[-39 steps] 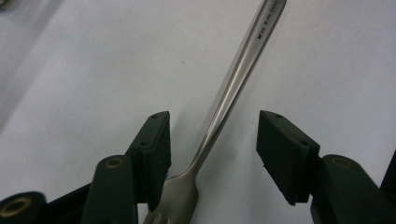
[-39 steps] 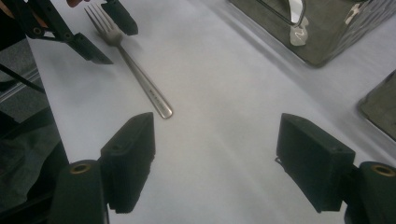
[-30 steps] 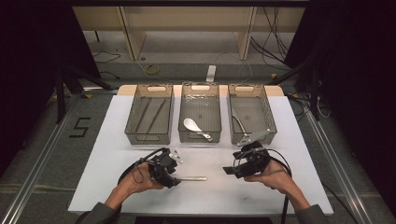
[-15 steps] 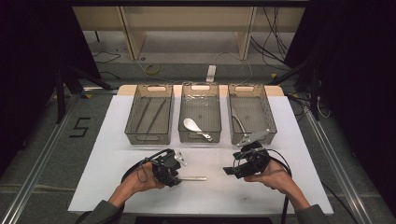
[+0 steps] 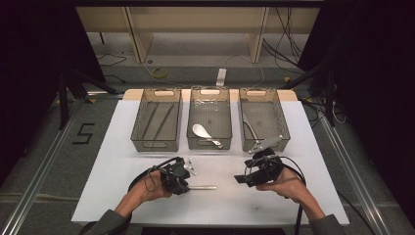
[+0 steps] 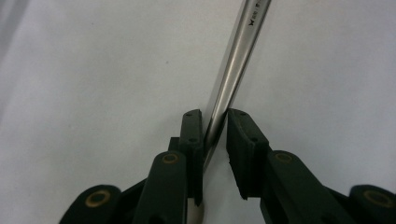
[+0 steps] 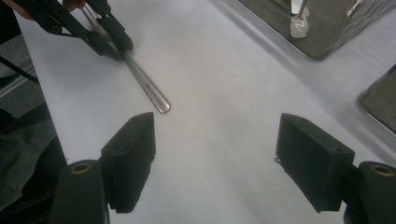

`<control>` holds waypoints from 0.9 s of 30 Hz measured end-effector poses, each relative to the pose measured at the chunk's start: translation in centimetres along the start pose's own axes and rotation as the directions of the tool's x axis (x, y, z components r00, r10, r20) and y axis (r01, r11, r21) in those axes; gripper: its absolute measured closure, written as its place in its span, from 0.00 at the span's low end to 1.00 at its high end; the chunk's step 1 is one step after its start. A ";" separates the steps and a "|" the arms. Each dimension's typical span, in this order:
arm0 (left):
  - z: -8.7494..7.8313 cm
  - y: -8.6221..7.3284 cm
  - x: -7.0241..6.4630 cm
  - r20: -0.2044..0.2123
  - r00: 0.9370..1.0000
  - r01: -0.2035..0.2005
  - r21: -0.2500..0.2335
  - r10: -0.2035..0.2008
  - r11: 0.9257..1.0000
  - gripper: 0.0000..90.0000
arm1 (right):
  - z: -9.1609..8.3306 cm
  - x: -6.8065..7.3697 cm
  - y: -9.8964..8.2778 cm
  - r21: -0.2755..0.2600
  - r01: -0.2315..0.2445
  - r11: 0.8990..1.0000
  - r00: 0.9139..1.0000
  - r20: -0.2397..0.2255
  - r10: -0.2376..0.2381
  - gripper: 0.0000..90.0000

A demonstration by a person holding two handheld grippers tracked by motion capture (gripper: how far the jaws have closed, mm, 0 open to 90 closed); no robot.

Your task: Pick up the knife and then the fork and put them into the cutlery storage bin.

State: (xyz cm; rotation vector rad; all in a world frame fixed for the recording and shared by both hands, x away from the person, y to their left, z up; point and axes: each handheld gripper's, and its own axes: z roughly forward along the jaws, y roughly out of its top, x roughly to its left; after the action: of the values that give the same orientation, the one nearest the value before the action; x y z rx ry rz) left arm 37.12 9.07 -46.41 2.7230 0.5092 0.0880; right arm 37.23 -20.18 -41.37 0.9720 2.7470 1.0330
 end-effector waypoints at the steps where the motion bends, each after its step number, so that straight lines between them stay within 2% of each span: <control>1: 0.0 0.0 0.0 0.000 1.000 -0.002 -0.005 0.002 1.000 0.84 | 0.0 0.0 0.0 0.000 0.001 1.000 1.000 0.002 -0.001 0.33; 11: -0.1 -0.2 -0.4 0.047 0.997 -0.057 -0.010 0.058 0.998 0.91 | 0.0 0.0 0.0 0.001 0.001 1.000 1.000 -0.001 -0.001 0.33; 14: -0.1 -0.1 -0.6 0.057 0.996 -0.061 -0.007 0.062 0.998 0.93 | 0.1 0.0 0.0 0.002 0.004 1.000 1.000 -0.002 -0.004 0.33; 16: -0.1 -0.1 -0.7 0.071 0.996 -0.048 -0.010 0.049 0.999 0.93 | 0.1 0.1 0.0 0.002 0.006 1.000 1.000 -0.002 -0.006 0.33; 22: -0.1 -0.1 -0.7 0.065 0.997 -0.027 -0.016 0.028 1.000 0.93 | 0.0 0.0 0.0 -0.004 0.005 1.000 1.000 -0.002 -0.005 0.33; 27: -0.6 -0.1 -0.4 0.070 0.997 0.036 -0.051 -0.033 0.998 0.93 | 0.1 0.5 0.2 -0.010 0.017 1.000 1.000 -0.011 -0.017 0.33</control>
State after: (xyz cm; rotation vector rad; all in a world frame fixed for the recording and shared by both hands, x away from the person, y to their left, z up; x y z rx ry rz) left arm 36.64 9.19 -45.85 2.6553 0.5262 -0.0021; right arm 36.98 -19.75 -41.20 0.9429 2.7513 1.0524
